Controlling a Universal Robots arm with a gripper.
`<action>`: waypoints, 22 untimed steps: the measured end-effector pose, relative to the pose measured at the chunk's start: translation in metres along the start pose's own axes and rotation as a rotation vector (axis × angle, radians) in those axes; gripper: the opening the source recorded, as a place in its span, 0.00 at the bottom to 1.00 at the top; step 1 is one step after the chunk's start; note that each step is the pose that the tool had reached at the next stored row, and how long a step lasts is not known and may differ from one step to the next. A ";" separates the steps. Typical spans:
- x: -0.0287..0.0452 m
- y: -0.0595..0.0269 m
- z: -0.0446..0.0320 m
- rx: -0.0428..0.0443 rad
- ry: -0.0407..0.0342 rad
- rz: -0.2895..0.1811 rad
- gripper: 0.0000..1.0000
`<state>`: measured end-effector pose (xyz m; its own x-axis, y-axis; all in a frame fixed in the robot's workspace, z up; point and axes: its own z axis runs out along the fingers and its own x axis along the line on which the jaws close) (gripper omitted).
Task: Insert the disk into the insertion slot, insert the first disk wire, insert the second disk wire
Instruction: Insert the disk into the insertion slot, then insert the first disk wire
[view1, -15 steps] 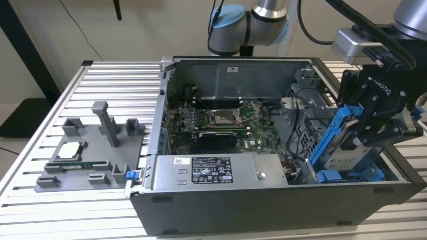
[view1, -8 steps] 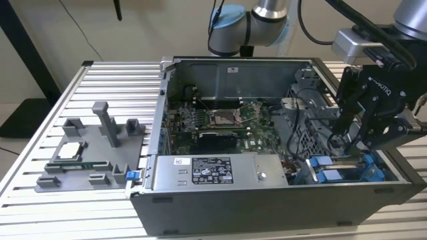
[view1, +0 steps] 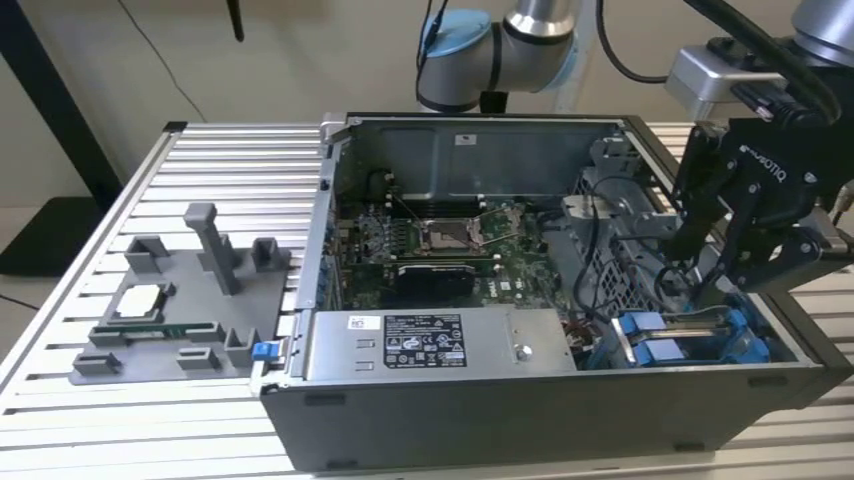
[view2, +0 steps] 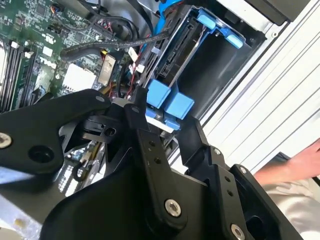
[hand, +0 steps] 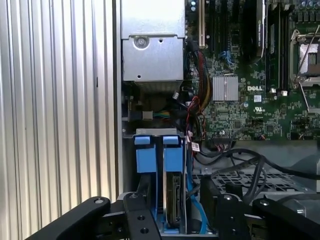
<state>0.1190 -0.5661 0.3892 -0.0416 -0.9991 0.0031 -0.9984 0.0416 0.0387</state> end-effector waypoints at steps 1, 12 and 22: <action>-0.0007 0.0001 -0.0019 0.0000 0.0002 0.000 1.00; -0.0174 0.0023 -0.0086 0.0517 -0.0024 0.000 1.00; -0.0420 0.0142 -0.0056 0.1339 -0.0058 0.000 1.00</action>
<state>0.1067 -0.5236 0.3953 -0.0415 -0.9991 -0.0027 -0.9946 0.0416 -0.0950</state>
